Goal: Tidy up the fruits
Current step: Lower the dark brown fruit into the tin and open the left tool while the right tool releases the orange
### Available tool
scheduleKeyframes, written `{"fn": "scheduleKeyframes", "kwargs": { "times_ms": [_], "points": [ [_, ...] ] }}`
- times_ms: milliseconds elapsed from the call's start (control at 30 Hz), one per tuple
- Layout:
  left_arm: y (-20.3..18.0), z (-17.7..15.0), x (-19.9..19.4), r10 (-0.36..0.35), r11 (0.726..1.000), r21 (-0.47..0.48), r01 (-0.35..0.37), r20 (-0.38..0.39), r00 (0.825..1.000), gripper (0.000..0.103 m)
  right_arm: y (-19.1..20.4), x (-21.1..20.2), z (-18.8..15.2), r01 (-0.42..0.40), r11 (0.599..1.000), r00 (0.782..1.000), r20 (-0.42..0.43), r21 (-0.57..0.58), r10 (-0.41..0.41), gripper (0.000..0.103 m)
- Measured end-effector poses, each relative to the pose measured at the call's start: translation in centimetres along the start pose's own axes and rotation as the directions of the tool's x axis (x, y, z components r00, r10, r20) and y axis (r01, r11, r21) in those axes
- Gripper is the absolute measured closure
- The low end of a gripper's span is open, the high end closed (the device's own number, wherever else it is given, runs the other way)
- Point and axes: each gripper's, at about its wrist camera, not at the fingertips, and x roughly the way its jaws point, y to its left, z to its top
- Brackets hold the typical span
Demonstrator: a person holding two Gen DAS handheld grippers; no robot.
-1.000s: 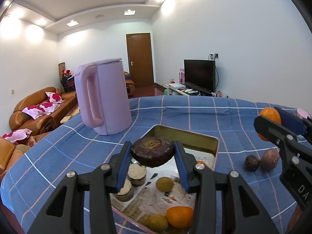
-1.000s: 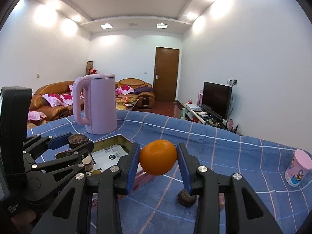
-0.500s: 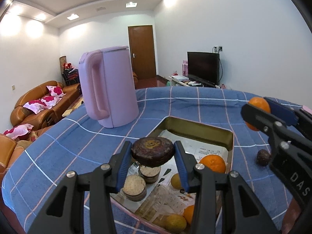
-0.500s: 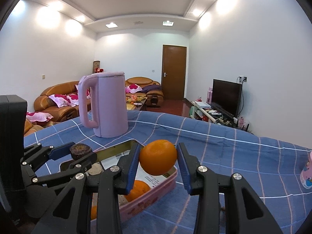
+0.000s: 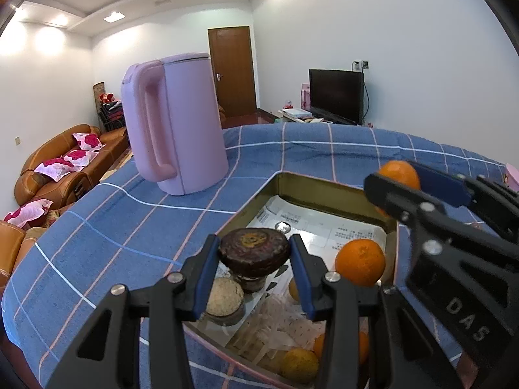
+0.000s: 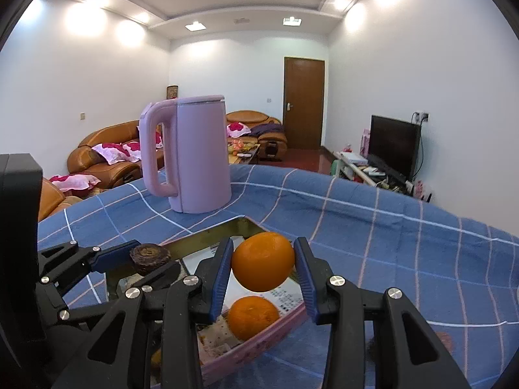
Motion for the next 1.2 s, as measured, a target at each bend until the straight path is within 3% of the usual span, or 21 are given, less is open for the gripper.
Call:
{"fn": "scheduleKeyframes", "kwargs": {
  "times_ms": [500, 900, 1000, 1067, 1100, 1167, 1200],
  "points": [
    [0.5, -0.4, 1.0, -0.007, 1.000, -0.006, 0.006, -0.056, 0.998, 0.057, 0.3, 2.1, -0.9, -0.032, 0.999, 0.996, -0.088, 0.015, 0.033, 0.062],
    [-0.4, -0.6, 1.2, 0.026, 0.999, 0.044, -0.022, -0.077, 0.997, 0.056, -0.3, 3.4, -1.6, -0.107, 0.993, 0.982, -0.149, 0.055, 0.114, 0.062],
    [-0.8, -0.7, 1.1, 0.038, 0.998, 0.061, -0.033, -0.078, 0.996, 0.055, -0.3, 3.4, -1.7, -0.124, 0.991, 0.980, -0.152, 0.055, 0.131, 0.056],
    [-1.0, -0.8, 1.0, 0.052, 0.996, 0.072, -0.046, -0.075, 0.996, 0.047, -0.4, 3.3, -1.8, -0.131, 0.990, 0.980, -0.145, 0.058, 0.138, 0.045],
    [-1.1, -0.8, 0.9, 0.055, 0.996, 0.076, -0.050, -0.072, 0.996, 0.044, -0.4, 3.2, -1.8, -0.139, 0.988, 0.979, -0.143, 0.061, 0.147, 0.044],
    [-1.5, -0.8, 0.7, 0.064, 0.994, 0.087, -0.059, -0.061, 0.996, 0.026, -0.4, 2.9, -1.8, -0.151, 0.987, 0.978, -0.136, 0.061, 0.158, 0.043],
    [-1.6, -0.8, 0.5, 0.075, 0.993, 0.091, -0.070, -0.052, 0.996, 0.023, -0.4, 2.7, -1.8, -0.151, 0.987, 0.979, -0.129, 0.058, 0.158, 0.043]
  ]
}}
